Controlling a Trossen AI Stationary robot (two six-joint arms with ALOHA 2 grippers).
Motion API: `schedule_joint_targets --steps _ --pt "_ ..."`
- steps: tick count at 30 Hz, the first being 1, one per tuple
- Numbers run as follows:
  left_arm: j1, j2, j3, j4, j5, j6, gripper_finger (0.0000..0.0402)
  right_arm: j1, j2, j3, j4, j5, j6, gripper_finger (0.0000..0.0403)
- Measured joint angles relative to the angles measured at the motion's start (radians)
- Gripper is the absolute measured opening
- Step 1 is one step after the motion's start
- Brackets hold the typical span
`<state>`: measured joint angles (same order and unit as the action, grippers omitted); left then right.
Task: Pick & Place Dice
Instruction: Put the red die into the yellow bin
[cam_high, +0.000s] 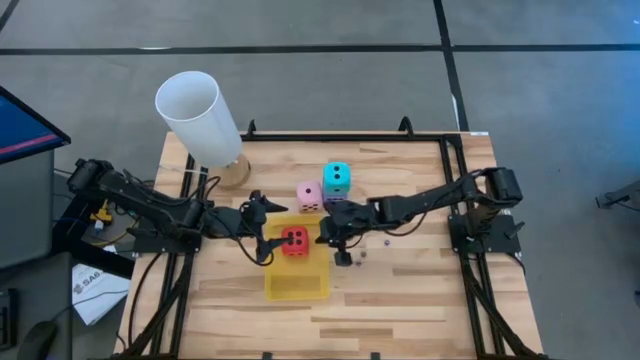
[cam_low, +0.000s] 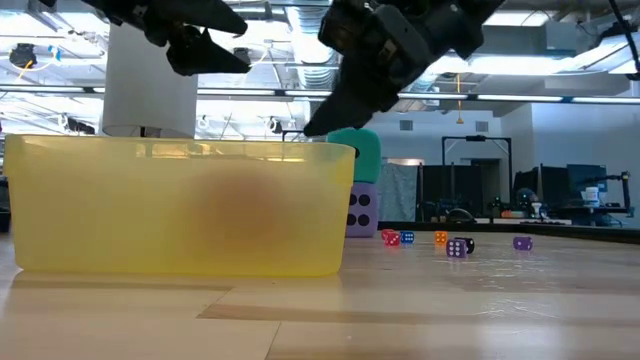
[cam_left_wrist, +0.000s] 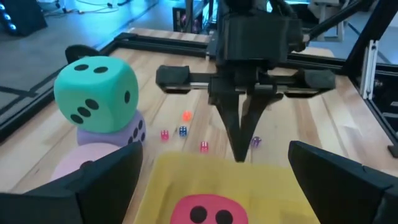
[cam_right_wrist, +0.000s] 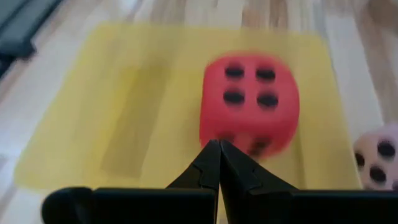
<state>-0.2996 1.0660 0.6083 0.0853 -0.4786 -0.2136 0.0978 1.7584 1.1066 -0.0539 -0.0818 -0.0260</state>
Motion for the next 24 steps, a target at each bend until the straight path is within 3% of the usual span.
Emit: schedule_joint_targets --steps 5,10,22,24 --pt "0.0 0.0 0.0 -0.002 0.0 0.0 0.0392 -0.01 0.019 0.043 -0.117 0.0 0.0 0.0" --pt "0.0 0.0 0.0 -0.001 0.0 0.0 0.0392 -0.012 0.084 0.087 -0.108 -0.008 -0.004 0.0" --pt "0.0 0.0 0.0 0.002 0.001 0.0 0.0392 -0.011 0.174 0.259 -0.405 -0.023 -0.032 0.0" --pt "0.0 0.0 0.0 -0.001 0.001 0.0 0.0392 -0.014 0.198 0.272 -0.388 -0.025 -0.034 0.0"
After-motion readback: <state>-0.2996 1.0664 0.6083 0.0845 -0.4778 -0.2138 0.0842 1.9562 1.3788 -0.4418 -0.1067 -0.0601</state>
